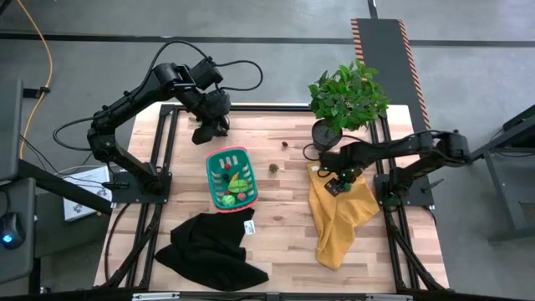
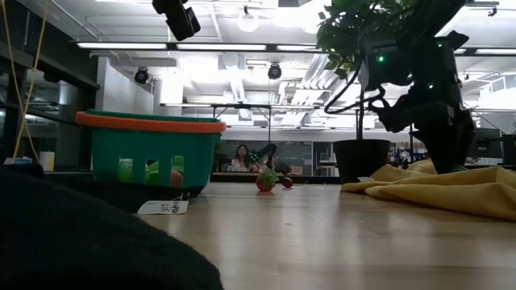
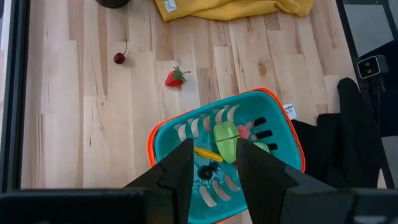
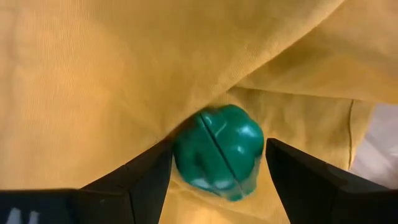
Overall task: Pick and placing Produce into tupperware
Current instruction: Put the green pepper in the green basket
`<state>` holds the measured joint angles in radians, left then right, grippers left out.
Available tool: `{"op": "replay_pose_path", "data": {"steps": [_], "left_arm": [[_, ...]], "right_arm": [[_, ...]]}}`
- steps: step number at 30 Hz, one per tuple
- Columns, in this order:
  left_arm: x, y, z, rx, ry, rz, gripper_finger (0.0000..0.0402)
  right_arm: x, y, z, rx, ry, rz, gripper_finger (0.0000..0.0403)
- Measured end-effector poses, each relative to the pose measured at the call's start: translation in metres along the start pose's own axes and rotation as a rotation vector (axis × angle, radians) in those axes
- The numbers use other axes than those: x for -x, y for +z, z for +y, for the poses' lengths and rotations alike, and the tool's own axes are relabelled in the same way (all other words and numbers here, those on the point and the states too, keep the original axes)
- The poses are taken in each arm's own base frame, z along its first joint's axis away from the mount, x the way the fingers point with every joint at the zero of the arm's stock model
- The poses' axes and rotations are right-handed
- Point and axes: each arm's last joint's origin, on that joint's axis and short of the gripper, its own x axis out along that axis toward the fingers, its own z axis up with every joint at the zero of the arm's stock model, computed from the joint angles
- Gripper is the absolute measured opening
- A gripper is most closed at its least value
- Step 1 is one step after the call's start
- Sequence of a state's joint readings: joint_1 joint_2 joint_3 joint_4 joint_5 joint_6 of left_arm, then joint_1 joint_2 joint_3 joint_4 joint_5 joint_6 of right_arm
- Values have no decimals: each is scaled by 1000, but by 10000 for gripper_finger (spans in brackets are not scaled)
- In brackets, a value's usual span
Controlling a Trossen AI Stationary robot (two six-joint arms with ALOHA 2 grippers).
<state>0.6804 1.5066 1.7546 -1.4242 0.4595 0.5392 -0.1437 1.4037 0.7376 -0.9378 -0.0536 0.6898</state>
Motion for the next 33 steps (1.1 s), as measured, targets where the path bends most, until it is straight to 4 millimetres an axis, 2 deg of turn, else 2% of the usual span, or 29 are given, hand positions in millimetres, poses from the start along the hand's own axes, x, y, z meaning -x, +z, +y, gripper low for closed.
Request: {"op": "replay_pose_path", "data": {"steps": [12, 22, 30, 33], "left_arm": [[0, -1, -1, 24, -8, 14, 111], [0, -2, -1, 29, -9, 18, 111], [0, -2, -1, 31, -10, 18, 111], [0, -2, -1, 31, -10, 18, 111]], "right_arm": [[-14, 7, 6, 0, 5, 39, 249], [-17, 8, 7, 4, 13, 55, 248], [-17, 8, 7, -12, 20, 60, 200], [-17, 8, 7, -17, 20, 61, 196]]}}
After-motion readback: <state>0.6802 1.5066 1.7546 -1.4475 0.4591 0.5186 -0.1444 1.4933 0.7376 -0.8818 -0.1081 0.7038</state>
